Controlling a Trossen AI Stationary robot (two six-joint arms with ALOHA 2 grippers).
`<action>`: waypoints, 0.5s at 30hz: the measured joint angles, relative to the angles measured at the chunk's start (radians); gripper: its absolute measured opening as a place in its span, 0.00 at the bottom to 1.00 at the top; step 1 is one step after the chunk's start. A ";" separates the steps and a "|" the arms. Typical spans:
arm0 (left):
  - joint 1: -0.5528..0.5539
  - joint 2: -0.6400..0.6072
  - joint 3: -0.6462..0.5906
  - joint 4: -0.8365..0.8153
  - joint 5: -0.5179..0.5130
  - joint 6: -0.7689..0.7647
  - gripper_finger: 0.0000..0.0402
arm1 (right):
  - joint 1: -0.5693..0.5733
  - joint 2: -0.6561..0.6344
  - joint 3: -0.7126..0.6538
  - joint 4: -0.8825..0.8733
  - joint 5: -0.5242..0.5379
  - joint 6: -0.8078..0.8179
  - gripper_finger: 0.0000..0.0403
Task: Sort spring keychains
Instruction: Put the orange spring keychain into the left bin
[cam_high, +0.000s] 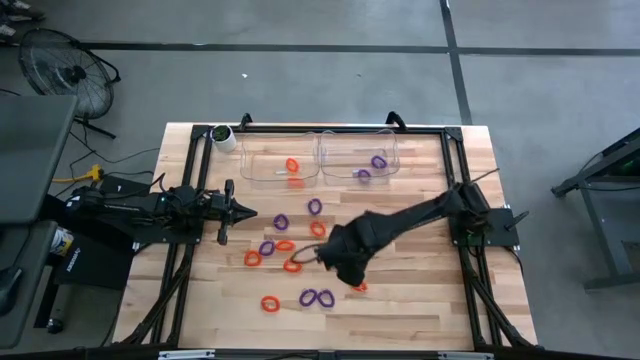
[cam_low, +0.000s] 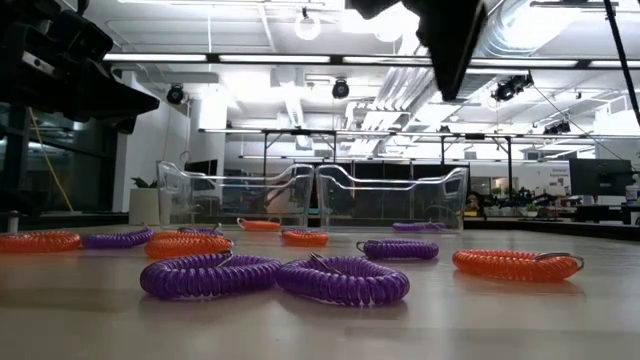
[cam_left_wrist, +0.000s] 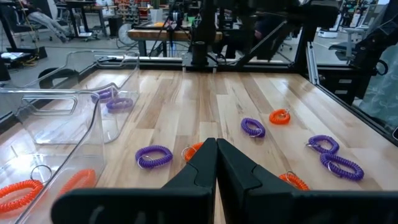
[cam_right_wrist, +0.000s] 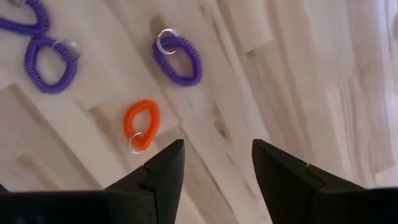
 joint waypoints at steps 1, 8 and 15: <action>0.000 0.000 0.000 0.000 0.000 0.000 0.01 | 0.014 0.000 0.000 -0.001 0.005 0.015 0.45; 0.000 0.000 0.000 0.000 0.000 0.000 0.01 | 0.077 -0.037 -0.160 0.141 -0.031 0.092 0.45; 0.000 0.000 0.000 0.000 0.000 0.000 0.01 | 0.086 -0.139 -0.446 0.445 -0.080 0.172 0.45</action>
